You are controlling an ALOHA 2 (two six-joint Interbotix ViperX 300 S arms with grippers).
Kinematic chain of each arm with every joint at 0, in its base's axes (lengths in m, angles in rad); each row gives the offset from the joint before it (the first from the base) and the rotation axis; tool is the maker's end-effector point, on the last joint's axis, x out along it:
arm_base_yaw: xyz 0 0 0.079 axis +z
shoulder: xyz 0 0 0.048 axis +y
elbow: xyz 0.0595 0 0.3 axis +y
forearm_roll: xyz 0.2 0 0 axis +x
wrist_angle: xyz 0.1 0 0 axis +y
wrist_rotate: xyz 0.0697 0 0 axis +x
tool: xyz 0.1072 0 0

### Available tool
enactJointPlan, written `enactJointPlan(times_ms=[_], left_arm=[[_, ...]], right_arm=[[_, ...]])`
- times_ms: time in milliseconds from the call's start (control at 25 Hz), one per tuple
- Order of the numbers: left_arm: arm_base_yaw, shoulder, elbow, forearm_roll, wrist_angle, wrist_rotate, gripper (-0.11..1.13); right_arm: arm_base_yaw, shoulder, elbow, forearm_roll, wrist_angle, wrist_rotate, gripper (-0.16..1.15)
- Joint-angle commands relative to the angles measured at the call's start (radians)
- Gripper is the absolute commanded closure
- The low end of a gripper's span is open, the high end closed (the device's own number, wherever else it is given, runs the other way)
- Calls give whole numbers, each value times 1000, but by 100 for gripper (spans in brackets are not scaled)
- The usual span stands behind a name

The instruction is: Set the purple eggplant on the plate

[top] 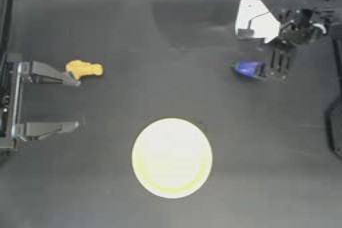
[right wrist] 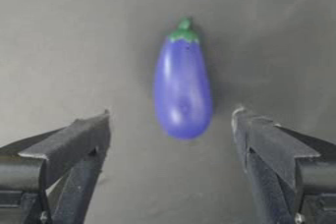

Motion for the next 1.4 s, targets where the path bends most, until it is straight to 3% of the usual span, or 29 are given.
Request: enactJointPlan(times_ms=[40, 360, 1040, 1160, 1280, 1400], left_arm=[[8, 15, -21, 0, -3, -2, -1], [9, 31, -25, 0, -3, -2, -1], [12, 43, -25, -5, -6, -3, -1], [12, 43, -25, -5, -5, -3, -1], [12, 43, -25, -6, -6, -3, -1], [12, 43, -26, -6, -5, -3, -1]], right_arm=[[-2, 8, 5, -3, -32, -2, -3], [-3, 54, 29, -32, -118, 0, -3], [-11, 161, 32, -52, -173, 2, 0], [-17, 164, 35, -52, -172, 9, 15], [-17, 163, 31, -52, -166, 8, 50], [-17, 158, 23, -48, -156, 5, 75]])
